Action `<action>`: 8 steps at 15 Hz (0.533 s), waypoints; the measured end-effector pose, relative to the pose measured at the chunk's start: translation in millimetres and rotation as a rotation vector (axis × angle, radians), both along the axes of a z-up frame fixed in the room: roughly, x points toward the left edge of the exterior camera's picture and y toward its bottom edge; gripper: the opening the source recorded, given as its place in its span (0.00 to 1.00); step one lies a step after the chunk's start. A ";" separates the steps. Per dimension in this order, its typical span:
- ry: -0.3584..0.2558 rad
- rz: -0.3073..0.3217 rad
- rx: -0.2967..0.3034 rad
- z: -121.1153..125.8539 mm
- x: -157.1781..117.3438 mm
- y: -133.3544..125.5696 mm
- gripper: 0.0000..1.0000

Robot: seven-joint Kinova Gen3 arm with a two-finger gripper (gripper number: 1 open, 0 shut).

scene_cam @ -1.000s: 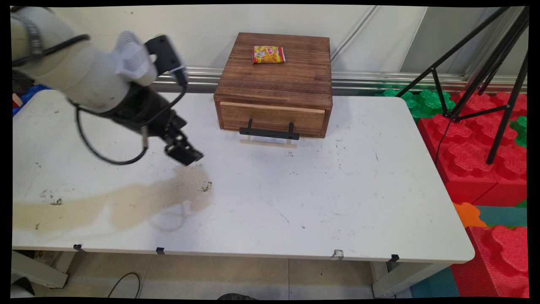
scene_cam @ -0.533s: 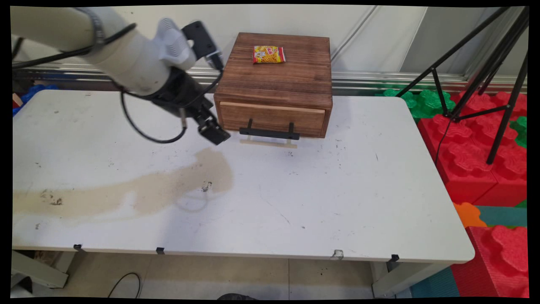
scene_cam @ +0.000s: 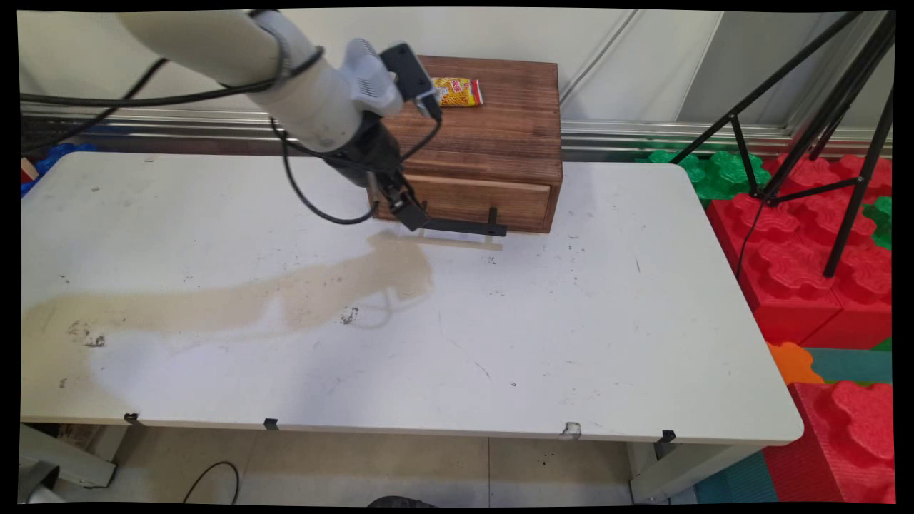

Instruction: Open the drawer

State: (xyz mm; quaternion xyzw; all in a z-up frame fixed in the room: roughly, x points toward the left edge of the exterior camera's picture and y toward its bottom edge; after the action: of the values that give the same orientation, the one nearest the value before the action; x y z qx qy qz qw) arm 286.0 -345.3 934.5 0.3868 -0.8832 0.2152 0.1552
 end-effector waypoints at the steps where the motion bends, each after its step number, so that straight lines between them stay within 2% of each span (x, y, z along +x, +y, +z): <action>1: -0.002 -0.006 0.005 -4.7 -2.7 -7.1 1.00; 8: -0.012 -0.049 0.052 -41.2 -17.8 -49.2 1.00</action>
State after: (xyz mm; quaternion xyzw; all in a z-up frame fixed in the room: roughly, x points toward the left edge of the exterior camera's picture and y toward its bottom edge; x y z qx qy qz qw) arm 268.2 -394.5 893.3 0.3676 -0.8986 0.1908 0.1449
